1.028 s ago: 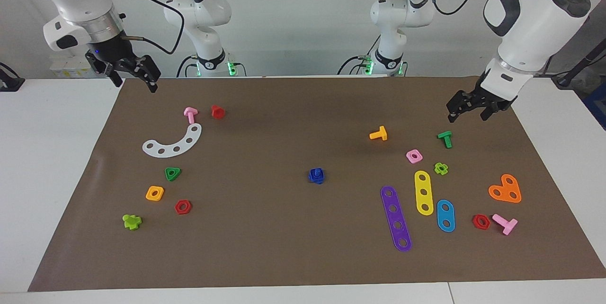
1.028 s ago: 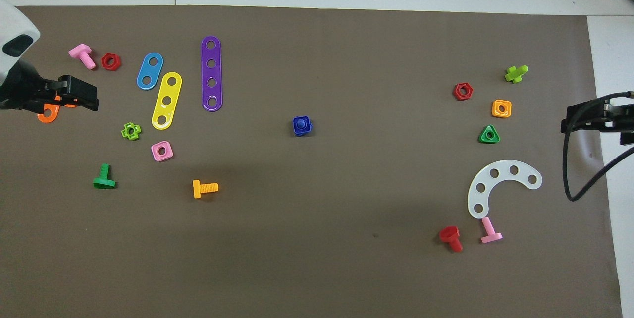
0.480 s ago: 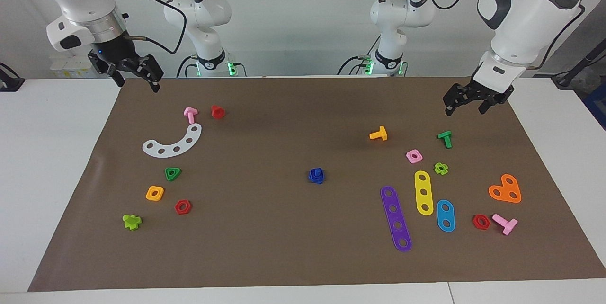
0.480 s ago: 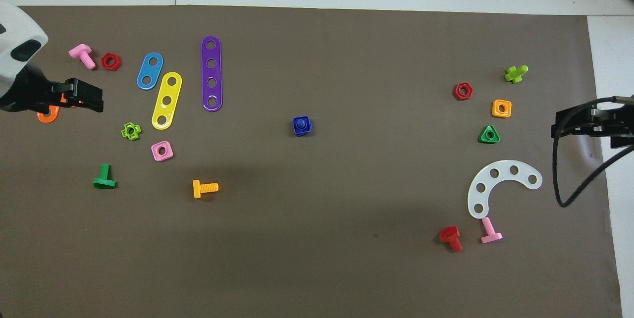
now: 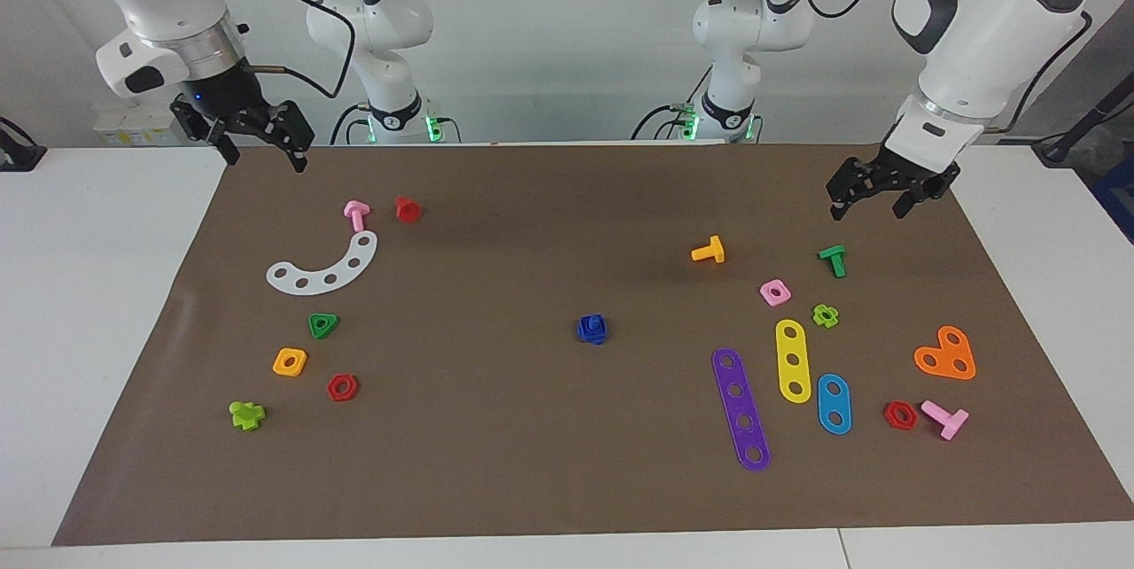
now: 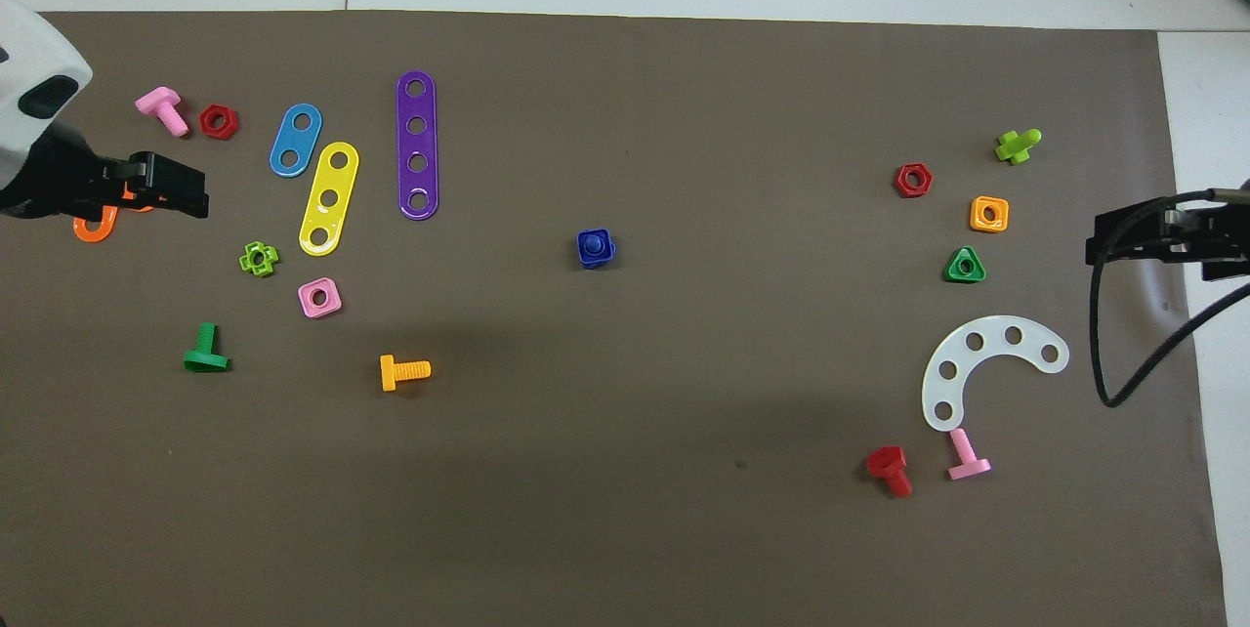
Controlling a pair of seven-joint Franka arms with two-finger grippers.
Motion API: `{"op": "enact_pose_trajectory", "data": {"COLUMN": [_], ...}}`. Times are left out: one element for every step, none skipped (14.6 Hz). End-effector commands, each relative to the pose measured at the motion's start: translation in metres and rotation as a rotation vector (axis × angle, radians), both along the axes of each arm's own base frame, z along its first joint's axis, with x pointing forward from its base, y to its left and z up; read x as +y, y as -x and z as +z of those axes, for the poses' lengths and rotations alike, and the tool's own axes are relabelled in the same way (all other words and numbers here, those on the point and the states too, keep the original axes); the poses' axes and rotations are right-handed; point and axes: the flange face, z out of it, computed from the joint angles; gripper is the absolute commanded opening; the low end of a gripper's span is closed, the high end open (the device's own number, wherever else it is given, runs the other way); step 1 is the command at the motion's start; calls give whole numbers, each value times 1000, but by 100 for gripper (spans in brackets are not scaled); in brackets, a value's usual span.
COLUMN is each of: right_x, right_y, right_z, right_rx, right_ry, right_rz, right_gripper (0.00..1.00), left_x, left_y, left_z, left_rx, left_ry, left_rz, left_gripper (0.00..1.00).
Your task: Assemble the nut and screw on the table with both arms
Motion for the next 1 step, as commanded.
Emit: {"op": "enact_pose_trajectory", "data": {"right_x": [0], "right_y": [6], "right_z": [0], "right_rx": [-7], "right_ry": [-18], "right_rz": [25], "right_gripper": [100], "left_x": [4], "left_y": [7], "left_z": [2], "left_rx": [-10], "left_ry": [16], "left_rz": [-6], "left_gripper": [100]}}
